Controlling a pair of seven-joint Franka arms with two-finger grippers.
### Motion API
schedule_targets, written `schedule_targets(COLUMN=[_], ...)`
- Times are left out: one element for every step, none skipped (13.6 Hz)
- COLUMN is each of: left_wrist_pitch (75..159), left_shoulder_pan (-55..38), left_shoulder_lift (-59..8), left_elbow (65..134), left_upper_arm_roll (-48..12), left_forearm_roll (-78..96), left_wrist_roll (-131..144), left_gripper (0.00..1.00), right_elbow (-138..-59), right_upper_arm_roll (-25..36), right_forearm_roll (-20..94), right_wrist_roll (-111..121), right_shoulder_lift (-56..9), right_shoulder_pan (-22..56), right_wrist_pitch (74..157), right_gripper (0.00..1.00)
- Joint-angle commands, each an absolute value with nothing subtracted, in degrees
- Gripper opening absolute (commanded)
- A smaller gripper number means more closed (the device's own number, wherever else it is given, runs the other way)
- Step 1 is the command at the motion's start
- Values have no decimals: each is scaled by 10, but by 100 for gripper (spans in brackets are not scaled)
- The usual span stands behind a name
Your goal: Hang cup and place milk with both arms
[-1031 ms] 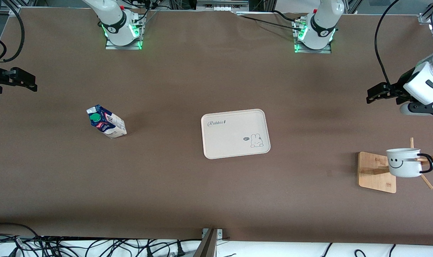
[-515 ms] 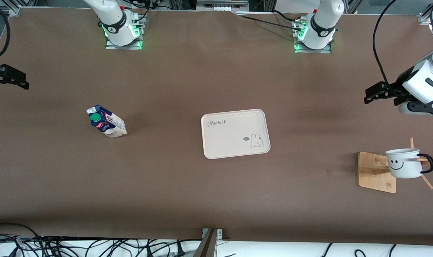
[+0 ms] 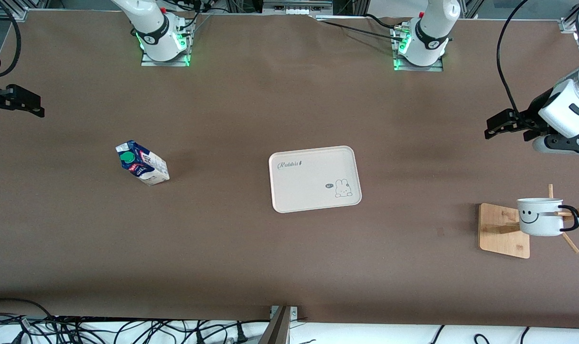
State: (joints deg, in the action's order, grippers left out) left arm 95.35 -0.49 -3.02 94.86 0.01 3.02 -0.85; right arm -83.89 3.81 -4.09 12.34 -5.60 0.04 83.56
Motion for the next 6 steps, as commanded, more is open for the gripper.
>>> schedule_targets(left_wrist_pitch=[946, 946, 946, 946, 946, 946], left_shoulder_pan=[-6, -6, -7, -7, -7, -7], left_shoulder_lift=[-35, -35, -35, -35, -36, -35], left_elbow=[936, 936, 936, 936, 936, 936], left_upper_arm_roll=[1, 1, 0, 1, 0, 0], left_forearm_roll=[32, 31, 31, 30, 23, 22], left_wrist_roll=[-4, -4, -5, -5, -5, -5], left_gripper=[100, 100, 100, 100, 100, 100], right_elbow=[-826, -826, -826, -826, -827, -826], right_upper_arm_roll=[30, 30, 30, 29, 29, 29], right_forearm_roll=[-38, -37, -36, -36, -36, -34], right_wrist_roll=[128, 128, 128, 128, 128, 127], right_shoulder_lift=[-59, -59, -59, -59, -59, -59], right_shoulder_pan=[-12, -12, -11, -11, -11, -11], right_wrist_pitch=[822, 822, 823, 823, 823, 823], right_gripper=[100, 100, 100, 100, 100, 100])
